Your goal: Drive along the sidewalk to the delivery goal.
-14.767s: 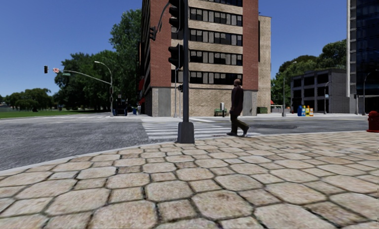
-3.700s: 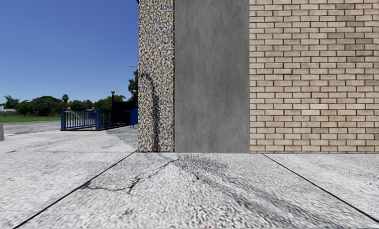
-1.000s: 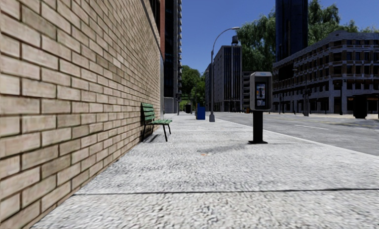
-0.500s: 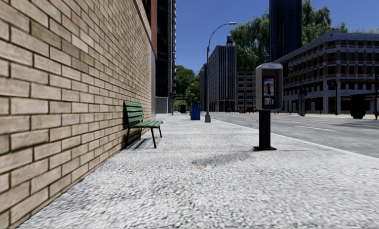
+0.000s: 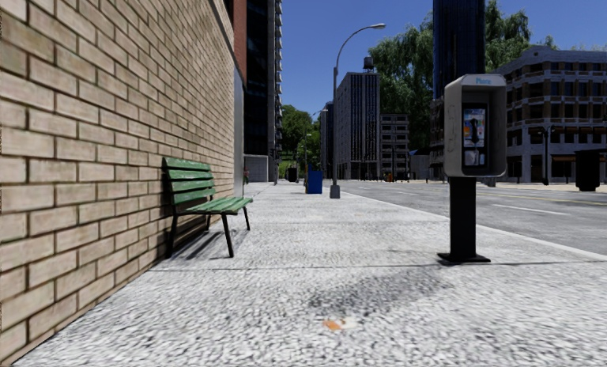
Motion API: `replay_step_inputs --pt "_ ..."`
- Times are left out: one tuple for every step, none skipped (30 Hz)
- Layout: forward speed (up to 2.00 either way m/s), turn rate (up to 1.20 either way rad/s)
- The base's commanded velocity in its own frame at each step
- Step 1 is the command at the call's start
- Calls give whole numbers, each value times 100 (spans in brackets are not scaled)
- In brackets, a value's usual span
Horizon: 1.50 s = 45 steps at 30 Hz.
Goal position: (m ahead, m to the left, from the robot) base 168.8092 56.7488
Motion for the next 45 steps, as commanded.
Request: replay_step_inputs --pt "200 0" --pt "200 0" --pt "200 0" --pt "200 0" --pt "200 0" --pt "200 0" --pt "200 0" --pt "200 0" --pt "200 0" --pt "200 0" --pt "200 0" --pt "200 0" --pt "200 0" --pt "200 0" --pt "200 0" --pt "200 0" --pt "200 0" --pt "200 0" --pt "200 0" --pt "200 0" --pt "200 0" --pt "200 0" --pt "200 0" --pt "200 0" --pt "200 0" --pt "200 0" --pt "200 0" --pt "200 0" --pt "200 0" --pt "200 0" --pt "200 0" --pt "200 0" --pt "200 0" --pt "200 0" --pt "200 0" --pt "200 0" --pt "200 0" --pt "200 0" --pt "200 0" --pt "200 0" --pt "200 0" --pt "200 0" --pt "200 0" --pt "200 0" --pt "200 0"
